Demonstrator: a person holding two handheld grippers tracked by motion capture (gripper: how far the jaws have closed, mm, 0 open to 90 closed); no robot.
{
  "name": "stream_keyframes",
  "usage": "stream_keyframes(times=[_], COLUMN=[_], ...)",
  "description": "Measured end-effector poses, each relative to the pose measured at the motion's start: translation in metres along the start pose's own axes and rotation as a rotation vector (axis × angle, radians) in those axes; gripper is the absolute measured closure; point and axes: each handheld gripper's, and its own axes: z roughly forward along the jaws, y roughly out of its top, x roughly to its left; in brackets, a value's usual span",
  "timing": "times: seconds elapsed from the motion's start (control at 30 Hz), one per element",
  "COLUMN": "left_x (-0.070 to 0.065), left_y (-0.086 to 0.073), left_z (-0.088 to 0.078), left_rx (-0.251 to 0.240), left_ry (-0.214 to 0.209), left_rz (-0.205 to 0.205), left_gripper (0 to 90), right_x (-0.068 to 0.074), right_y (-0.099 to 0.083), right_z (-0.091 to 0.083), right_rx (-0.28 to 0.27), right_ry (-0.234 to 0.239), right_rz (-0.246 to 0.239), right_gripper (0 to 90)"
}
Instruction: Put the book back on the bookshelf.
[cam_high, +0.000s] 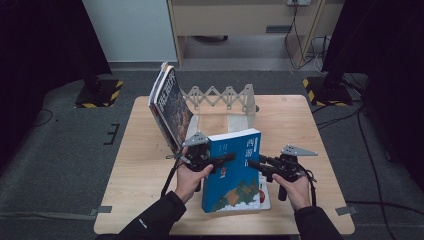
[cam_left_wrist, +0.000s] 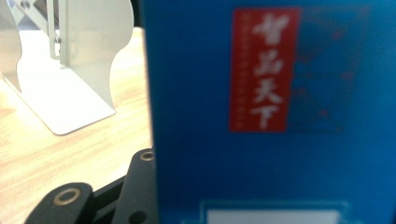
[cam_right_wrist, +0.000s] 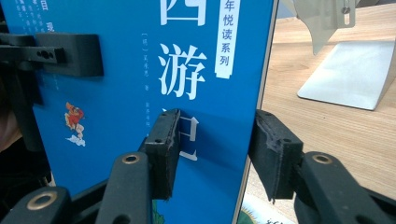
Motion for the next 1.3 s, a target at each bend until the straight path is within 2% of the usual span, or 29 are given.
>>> stream_keyframes(times=[0.27, 0.43, 0.57, 0.7, 0.83, 0.9, 0.97, 1.1, 1.13, 1.17, 1.3], left_x=[0.000, 0.003, 0.004, 0.002, 0.000, -0.002, -0.004, -0.005, -0.003, -0.002, 0.008], left_y=[-0.004, -0.002, 0.003, 0.008, 0.016, 0.022, 0.027, 0.035, 0.037, 0.038, 0.043], left_z=[0.001, -0.001, -0.004, -0.008, -0.017, -0.023, -0.028, -0.040, -0.043, -0.045, -0.058], left_rx=[-0.015, -0.004, 0.022, 0.029, 0.012, -0.004, -0.019, -0.039, -0.045, -0.048, -0.074], left_ry=[0.010, 0.010, 0.009, 0.003, -0.004, -0.004, 0.002, 0.041, 0.053, 0.060, 0.088], left_rz=[0.024, -0.004, -0.033, -0.045, -0.050, -0.045, -0.033, -0.007, -0.009, -0.013, -0.048], left_gripper=[60.1, 60.6, 60.8, 60.9, 60.9, 60.9, 60.9, 60.9, 60.8, 60.8, 60.8], right_x=[0.000, 0.000, -0.001, -0.005, -0.011, -0.015, -0.019, -0.029, -0.031, -0.034, -0.042], right_y=[0.000, -0.001, -0.001, -0.002, -0.001, -0.002, -0.003, -0.009, -0.011, -0.012, -0.017], right_z=[0.000, 0.000, 0.001, -0.002, -0.008, -0.011, -0.013, -0.015, -0.015, -0.016, -0.019], right_rx=[0.006, 0.000, -0.016, -0.022, -0.040, -0.038, -0.020, 0.059, 0.091, 0.127, 0.221], right_ry=[-0.004, -0.002, 0.006, -0.014, -0.048, -0.087, -0.145, -0.296, -0.332, -0.387, -0.487], right_rz=[-0.006, -0.009, -0.005, 0.011, 0.020, 0.024, 0.010, -0.003, -0.021, -0.054, -0.108], right_gripper=[54.9, 54.2, 47.1, 41.4, 37.1, 33.0, 32.8, 26.9, 26.3, 24.9, 21.0])
